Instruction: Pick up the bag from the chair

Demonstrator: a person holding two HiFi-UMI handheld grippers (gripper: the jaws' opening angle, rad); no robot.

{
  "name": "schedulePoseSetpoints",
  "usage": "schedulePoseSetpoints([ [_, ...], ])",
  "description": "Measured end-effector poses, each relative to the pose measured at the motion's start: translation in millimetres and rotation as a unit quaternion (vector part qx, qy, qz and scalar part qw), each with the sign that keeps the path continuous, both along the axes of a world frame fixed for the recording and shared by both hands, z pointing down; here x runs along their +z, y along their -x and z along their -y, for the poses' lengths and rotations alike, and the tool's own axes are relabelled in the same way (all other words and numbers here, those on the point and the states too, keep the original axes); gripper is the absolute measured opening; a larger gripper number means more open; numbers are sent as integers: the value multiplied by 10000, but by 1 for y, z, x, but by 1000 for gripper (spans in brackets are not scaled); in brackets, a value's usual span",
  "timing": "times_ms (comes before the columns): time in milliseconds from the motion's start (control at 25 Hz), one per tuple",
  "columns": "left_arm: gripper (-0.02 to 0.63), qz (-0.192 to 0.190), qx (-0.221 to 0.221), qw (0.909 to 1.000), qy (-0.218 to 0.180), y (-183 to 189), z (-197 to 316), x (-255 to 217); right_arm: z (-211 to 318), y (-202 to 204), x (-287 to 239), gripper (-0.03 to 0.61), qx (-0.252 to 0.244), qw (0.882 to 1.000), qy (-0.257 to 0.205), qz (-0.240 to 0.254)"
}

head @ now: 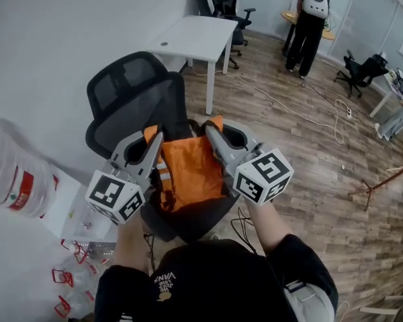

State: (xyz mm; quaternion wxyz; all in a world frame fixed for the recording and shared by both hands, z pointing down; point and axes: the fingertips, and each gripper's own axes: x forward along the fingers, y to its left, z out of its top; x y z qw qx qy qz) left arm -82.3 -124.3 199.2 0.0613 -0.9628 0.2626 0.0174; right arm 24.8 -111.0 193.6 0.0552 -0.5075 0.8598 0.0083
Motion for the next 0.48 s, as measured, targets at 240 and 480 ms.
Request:
schedulePoseSetpoints([
  [240,21,-24,49,10000,7,-4,-1,0,-3,-4,0,9,70,10000,-5,-49],
  [480,21,-24,71,10000,2,-6,-5,-1,-7,-5,-1,9,102,9999,-7,-49],
])
